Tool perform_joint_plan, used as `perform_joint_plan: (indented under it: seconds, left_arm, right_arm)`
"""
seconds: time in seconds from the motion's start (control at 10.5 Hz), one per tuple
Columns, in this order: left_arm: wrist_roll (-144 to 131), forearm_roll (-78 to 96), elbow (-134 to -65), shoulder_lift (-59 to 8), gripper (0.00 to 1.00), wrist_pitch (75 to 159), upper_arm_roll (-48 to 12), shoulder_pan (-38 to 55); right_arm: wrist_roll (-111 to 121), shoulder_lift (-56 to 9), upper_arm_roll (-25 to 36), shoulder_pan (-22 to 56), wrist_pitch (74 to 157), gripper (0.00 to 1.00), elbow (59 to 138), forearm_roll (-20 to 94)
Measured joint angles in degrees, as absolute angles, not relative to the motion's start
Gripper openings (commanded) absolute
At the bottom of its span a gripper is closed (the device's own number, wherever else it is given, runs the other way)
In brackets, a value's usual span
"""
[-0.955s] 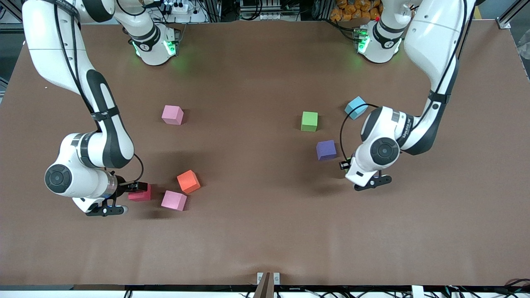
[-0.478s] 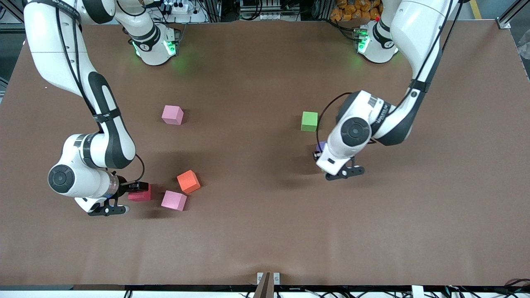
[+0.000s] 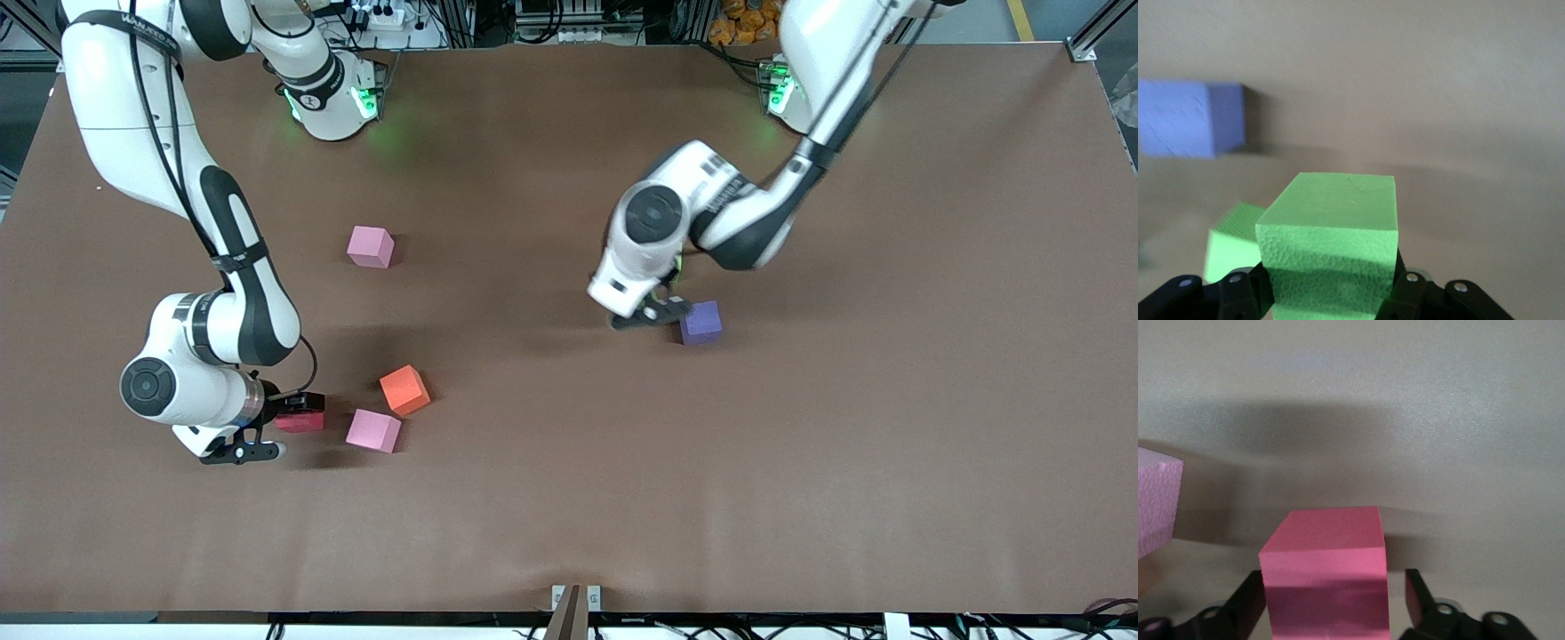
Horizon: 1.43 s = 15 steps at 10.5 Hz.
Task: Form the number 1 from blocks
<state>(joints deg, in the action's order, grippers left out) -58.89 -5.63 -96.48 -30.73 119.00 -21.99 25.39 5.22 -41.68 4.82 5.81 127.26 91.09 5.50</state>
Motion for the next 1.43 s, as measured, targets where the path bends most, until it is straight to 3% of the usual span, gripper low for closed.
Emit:
perform_joint_plan:
  seconds: [0.19,0.67,1.15,1.43]
  left_arm:
    - [-61.8,-5.6,-95.2,-31.3,0.0,119.0,-22.0,31.0]
    - [-62.1,-5.9,-89.7,-38.2,0.0,119.3,-21.0,39.8]
    - [-58.2,-8.7,-88.6,-41.1,0.0,119.3,-19.5,42.2]
    - [-56.4,-8.7,-84.5,-44.8,0.0,119.6,-18.3,42.2]
  right_arm:
    - [5.2,-41.7,5.0,5.8,127.7,0.55,91.4,5.5]
    - [5.2,-40.7,6.3,5.9,128.2,0.55,90.9,7.6]
    - [1.7,-30.5,10.0,7.4,126.9,0.56,92.2,7.9]
    - [-5.0,-24.8,11.6,11.3,126.9,0.56,96.4,7.9]
